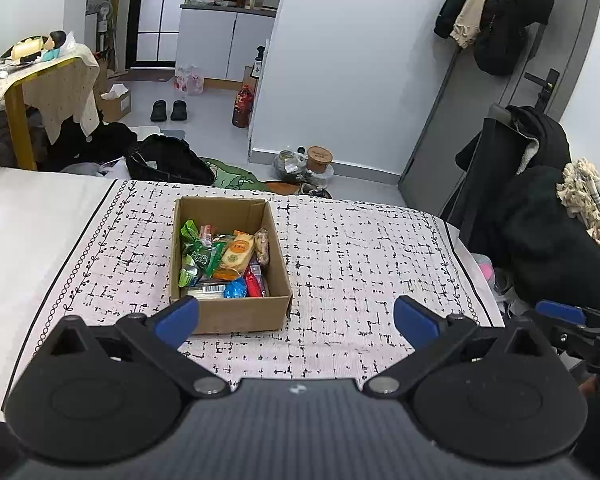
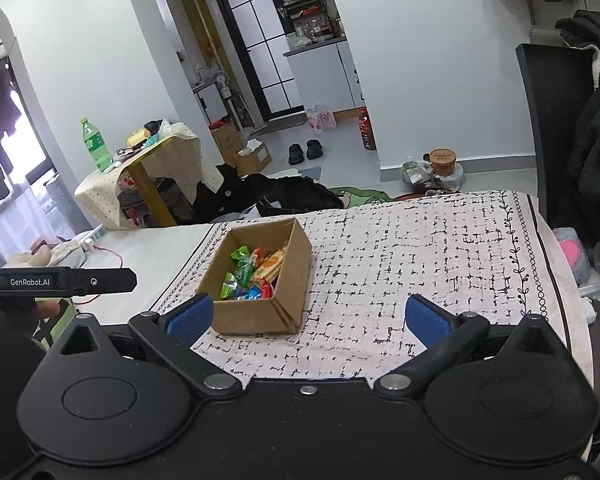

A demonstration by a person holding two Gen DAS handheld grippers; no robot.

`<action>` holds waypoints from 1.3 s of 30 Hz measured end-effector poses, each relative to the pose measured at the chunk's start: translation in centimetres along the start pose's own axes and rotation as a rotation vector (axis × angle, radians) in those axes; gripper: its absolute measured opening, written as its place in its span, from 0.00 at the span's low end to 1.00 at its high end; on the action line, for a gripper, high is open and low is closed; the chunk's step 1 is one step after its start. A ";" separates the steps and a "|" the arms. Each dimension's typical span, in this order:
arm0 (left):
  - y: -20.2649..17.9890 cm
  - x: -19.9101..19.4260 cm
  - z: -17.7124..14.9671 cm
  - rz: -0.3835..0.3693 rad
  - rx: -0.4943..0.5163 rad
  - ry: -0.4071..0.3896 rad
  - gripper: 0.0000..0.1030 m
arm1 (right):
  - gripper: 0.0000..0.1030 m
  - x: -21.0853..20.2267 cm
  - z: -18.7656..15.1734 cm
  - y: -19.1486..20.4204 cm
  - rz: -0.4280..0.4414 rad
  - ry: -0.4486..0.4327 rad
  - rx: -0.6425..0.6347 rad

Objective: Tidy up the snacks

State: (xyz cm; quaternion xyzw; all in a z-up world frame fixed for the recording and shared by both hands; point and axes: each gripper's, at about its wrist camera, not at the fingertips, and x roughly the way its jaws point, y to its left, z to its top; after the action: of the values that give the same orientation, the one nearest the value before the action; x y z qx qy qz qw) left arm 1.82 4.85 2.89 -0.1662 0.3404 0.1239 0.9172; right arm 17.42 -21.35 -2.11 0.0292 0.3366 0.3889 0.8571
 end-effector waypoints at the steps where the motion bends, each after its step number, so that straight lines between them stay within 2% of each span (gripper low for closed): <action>1: -0.1 -0.1 -0.1 -0.001 0.007 0.002 1.00 | 1.00 0.0 -0.1 0.1 0.001 0.002 -0.002; 14: -1.0 -0.8 -0.8 -0.033 0.078 0.029 1.00 | 1.00 -0.4 -0.1 0.8 -0.031 0.025 -0.027; 24: -1.4 -1.6 -1.1 -0.053 0.091 0.024 1.00 | 1.00 -0.6 -0.1 1.1 -0.049 0.032 -0.041; 39: -1.0 -1.5 -1.2 -0.025 0.092 0.031 1.00 | 1.00 -0.6 0.0 1.2 -0.054 0.034 -0.045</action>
State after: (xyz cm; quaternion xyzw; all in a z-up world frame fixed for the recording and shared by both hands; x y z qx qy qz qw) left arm 0.37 3.30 3.20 -0.1299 0.3578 0.0939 0.9199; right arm 16.37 -20.90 -1.37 -0.0057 0.3430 0.3733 0.8619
